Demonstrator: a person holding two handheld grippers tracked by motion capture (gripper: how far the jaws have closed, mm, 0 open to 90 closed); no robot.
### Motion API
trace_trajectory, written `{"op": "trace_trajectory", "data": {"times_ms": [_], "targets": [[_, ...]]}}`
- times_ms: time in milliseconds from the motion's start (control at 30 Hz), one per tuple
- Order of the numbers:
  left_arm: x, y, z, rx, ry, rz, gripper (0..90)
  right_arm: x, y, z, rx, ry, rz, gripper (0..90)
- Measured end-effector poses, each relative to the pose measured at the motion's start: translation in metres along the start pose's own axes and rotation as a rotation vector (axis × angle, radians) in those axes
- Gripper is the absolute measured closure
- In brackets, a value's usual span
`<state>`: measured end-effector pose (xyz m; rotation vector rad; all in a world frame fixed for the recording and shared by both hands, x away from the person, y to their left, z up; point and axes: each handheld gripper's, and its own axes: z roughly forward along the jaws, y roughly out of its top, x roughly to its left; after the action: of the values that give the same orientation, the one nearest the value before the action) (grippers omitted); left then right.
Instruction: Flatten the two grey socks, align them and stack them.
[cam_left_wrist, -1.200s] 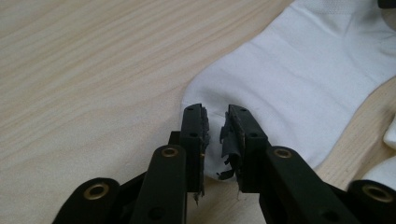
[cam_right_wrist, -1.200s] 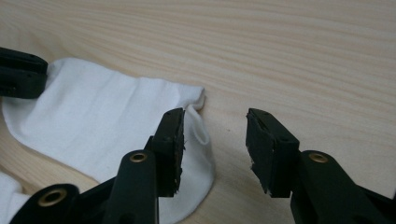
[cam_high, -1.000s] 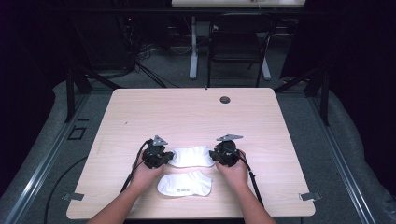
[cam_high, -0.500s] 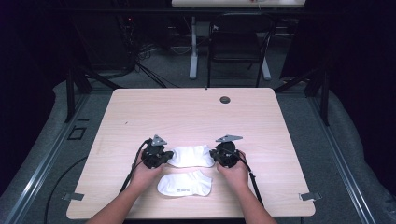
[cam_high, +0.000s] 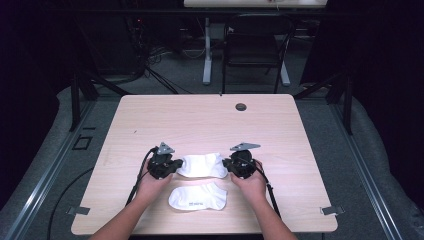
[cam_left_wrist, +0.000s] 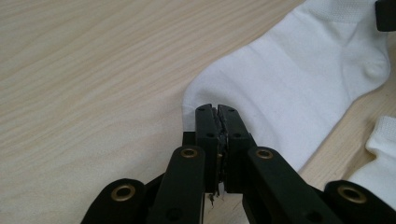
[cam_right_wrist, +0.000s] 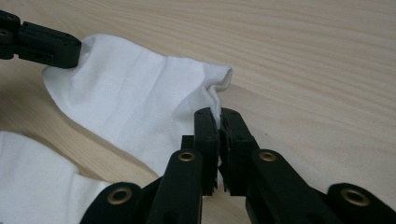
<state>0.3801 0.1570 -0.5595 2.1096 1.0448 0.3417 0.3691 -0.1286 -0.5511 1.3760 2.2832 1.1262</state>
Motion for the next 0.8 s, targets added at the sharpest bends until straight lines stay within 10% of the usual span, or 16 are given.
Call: {"op": "trace_trajectory", "data": {"times_ms": [800], "targets": [[-0.012,0.003,-0.039,-0.046,-0.041,0.025,88.1,0.021,0.009,-0.029,-0.025,0.047,-0.057,86.3]]}}
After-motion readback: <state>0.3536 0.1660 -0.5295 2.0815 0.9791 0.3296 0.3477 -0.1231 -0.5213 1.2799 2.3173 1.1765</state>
